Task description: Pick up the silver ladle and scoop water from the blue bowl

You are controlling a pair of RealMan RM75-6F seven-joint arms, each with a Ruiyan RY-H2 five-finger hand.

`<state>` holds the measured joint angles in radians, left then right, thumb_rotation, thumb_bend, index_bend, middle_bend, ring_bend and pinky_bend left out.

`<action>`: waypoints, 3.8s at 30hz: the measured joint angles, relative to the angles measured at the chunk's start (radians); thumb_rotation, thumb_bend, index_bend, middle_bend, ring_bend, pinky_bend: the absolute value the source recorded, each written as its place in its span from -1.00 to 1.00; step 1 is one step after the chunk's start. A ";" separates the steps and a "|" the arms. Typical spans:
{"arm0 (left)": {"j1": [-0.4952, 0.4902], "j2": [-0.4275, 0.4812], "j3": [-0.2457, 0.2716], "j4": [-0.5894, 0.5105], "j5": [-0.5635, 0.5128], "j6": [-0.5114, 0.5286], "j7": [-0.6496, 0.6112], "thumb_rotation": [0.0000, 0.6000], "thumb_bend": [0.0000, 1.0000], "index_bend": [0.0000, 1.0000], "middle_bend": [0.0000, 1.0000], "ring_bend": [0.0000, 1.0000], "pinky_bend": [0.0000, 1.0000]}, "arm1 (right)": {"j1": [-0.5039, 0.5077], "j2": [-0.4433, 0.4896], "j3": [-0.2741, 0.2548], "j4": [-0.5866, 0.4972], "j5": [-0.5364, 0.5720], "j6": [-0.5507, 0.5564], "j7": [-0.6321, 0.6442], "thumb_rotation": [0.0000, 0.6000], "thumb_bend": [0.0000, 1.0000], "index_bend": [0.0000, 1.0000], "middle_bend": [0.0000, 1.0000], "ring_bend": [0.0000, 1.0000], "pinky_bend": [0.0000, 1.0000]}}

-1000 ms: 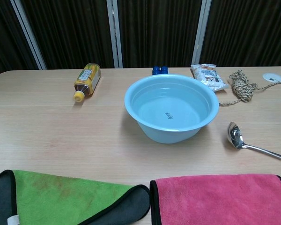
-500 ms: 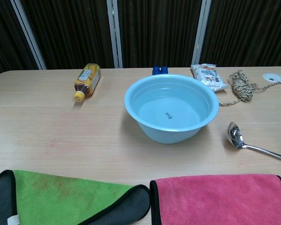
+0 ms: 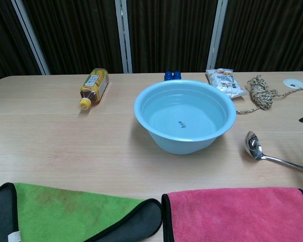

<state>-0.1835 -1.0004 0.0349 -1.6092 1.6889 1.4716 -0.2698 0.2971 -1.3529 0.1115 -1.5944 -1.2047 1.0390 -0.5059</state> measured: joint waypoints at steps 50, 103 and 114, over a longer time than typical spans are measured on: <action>-0.034 -0.003 0.002 0.009 -0.017 -0.051 -0.019 1.00 -0.07 -1.00 -1.00 -1.00 -1.00 | 0.070 -0.184 -0.025 0.331 0.047 -0.060 0.243 1.00 -0.52 -0.26 -1.00 -1.00 -1.00; -0.041 -0.005 0.015 0.009 0.000 -0.052 -0.008 1.00 -0.06 -1.00 -1.00 -1.00 -1.00 | 0.078 -0.200 -0.039 0.422 -0.016 -0.073 0.334 1.00 -0.23 0.33 -0.99 -1.00 -1.00; -0.043 -0.006 0.023 0.007 0.013 -0.054 -0.003 1.00 -0.06 -1.00 -1.00 -1.00 -1.00 | 0.062 -0.134 -0.033 0.348 -0.036 -0.036 0.385 1.00 -0.22 0.33 -0.99 -1.00 -1.00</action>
<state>-0.2263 -1.0062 0.0580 -1.6021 1.7021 1.4172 -0.2728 0.3591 -1.4868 0.0787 -1.2461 -1.2411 1.0034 -0.1209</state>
